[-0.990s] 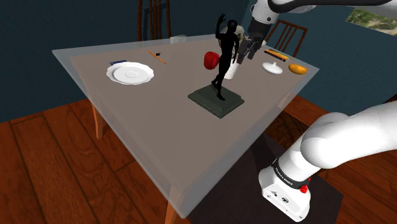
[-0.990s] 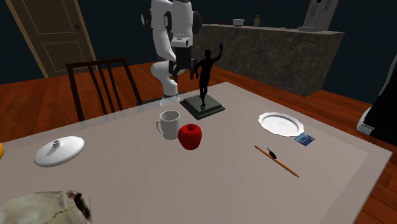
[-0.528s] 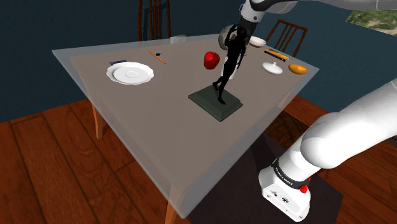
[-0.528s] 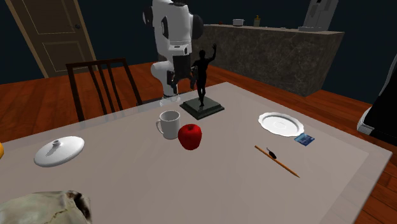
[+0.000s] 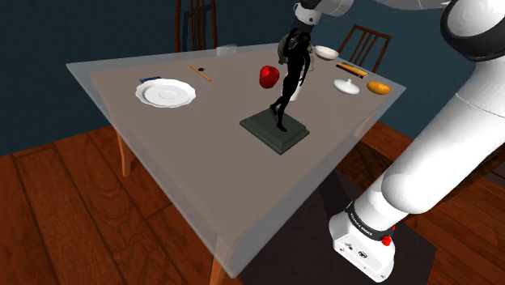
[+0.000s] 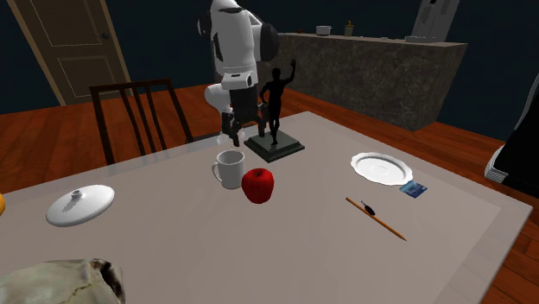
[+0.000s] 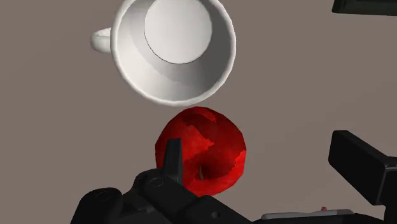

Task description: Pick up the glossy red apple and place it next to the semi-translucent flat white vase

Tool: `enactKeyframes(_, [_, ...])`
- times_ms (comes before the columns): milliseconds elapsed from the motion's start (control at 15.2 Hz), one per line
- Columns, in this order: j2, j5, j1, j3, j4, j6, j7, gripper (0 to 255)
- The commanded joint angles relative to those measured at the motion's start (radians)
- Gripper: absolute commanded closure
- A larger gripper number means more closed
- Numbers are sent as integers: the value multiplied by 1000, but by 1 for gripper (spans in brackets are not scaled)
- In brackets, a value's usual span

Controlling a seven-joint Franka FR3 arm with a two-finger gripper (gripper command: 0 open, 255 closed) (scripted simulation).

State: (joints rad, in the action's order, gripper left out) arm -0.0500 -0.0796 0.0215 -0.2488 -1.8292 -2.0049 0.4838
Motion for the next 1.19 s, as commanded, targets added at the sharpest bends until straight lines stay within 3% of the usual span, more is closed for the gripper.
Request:
enactKeyframes(0, [-83, -39, 10, -4, 88, 2, 38, 0])
enactKeyframes(198, [-207, -95, 37, -5, 239, 25, 92, 0])
enactKeyframes(726, [-243, -108, 37, 3, 189, -61, 101, 0])
enactKeyframes(1122, [-243, -108, 37, 3, 189, -61, 101, 0])
